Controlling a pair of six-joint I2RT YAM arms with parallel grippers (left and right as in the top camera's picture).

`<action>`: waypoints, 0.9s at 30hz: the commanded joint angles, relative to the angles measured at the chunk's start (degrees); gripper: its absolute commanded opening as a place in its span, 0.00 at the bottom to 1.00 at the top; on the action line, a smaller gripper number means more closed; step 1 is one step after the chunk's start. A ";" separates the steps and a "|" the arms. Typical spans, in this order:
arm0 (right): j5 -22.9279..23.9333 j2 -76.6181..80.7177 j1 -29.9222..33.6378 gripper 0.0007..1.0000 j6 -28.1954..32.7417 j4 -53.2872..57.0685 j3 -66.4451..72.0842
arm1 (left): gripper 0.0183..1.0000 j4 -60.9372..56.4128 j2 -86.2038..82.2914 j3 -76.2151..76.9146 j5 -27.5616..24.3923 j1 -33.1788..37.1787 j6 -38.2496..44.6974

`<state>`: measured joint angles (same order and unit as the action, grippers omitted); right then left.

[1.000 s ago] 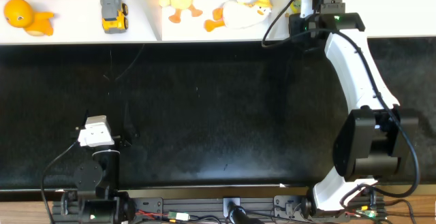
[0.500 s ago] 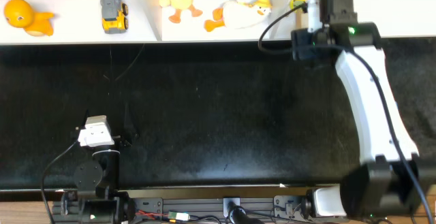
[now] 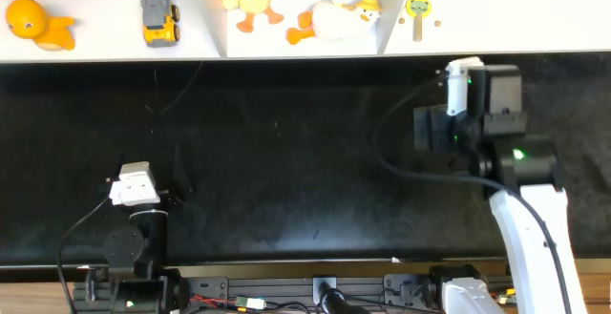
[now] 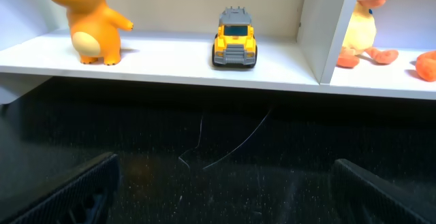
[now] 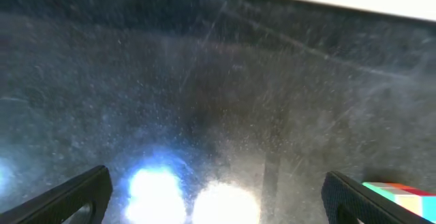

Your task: Store Toys

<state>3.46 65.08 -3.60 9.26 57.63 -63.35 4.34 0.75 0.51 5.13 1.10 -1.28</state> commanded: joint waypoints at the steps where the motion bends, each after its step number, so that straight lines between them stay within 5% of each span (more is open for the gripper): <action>1: 0.61 -4.63 -0.35 1.00 -0.04 -0.46 0.07 | 1.00 0.26 -0.59 -0.04 -0.35 -0.15 1.07; 22: 0.42 -5.01 2.78 1.00 0.22 4.87 0.31 | 1.00 0.24 -0.59 -0.04 -0.35 -0.15 1.07; 27: -5.16 -5.01 10.84 0.99 10.71 8.00 0.31 | 1.00 0.24 -0.59 -0.04 -0.33 -0.15 1.07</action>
<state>2.04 60.38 3.38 13.10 65.23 -63.35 4.34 0.75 0.51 5.13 1.10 -1.28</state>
